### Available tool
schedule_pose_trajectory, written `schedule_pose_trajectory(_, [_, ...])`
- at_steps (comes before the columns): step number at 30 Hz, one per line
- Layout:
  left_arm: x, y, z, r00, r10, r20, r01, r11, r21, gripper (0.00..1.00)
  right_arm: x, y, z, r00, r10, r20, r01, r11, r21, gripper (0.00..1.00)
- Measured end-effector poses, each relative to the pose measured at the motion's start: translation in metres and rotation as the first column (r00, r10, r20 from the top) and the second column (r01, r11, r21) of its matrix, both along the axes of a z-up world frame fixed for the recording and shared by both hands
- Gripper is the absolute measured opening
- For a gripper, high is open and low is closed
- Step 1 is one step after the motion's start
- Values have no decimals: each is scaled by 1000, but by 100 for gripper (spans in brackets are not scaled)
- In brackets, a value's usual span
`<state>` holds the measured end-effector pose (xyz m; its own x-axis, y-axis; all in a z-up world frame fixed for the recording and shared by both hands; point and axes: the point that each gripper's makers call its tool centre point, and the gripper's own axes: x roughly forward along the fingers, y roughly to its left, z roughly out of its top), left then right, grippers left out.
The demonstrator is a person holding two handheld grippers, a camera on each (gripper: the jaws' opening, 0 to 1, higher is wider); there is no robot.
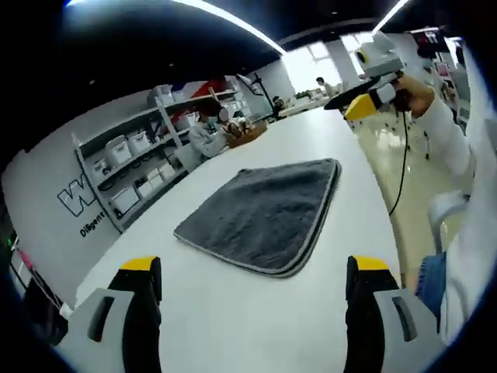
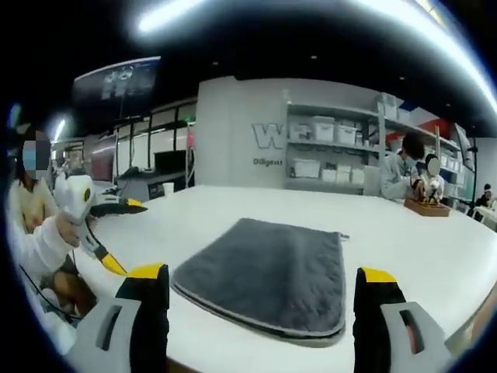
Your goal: Open the folded towel by lifting each exposed corner and separating the folded layers until the towel lies flat within the target outline without major curled edges
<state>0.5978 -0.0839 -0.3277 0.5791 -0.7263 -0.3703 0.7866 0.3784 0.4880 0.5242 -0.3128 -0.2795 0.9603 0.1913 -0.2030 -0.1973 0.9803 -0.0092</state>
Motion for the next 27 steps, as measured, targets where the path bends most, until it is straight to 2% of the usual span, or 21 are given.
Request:
schedule_pose_trajectory(2, [3,-6,0,999,-17,49,14,998,66,98,-1,2,0,1000,12,1,-12,1000,6,99])
schedule_pose_trajectory(6, [6,-18,-1,998,-29,56,24,996,89,96,-1,2,2,1000,18,9,-18,1000,17,99])
schedule_pose_trajectory(8, [6,-26,-3,995,-56,81,47,992,114,93,-1,0,1,1000,16,4,-16,1000,15,99])
schedule_pose_trajectory(11, [17,-31,-12,986,-62,155,29,978,207,87,-1,-4,-2,1000,-3,-6,3,1000,7,99])
schedule_pose_trajectory(14, [21,-36,-22,978,-81,192,26,961,276,88,0,-6,-4,1000,-7,-12,7,1000,-3,99])
schedule_pose_trajectory(17, [23,-44,-29,977,-100,189,41,955,292,87,0,-7,-4,1000,0,-16,0,1000,-3,99])
schedule_pose_trajectory(23, [28,-51,-29,969,-99,225,25,951,308,75,0,-7,-5,1000,7,-12,-7,1000,15,99])
schedule_pose_trajectory(27, [31,-52,-37,973,-100,207,26,944,330,75,0,-10,-4,1000,7,-11,-7,1000,25,99])
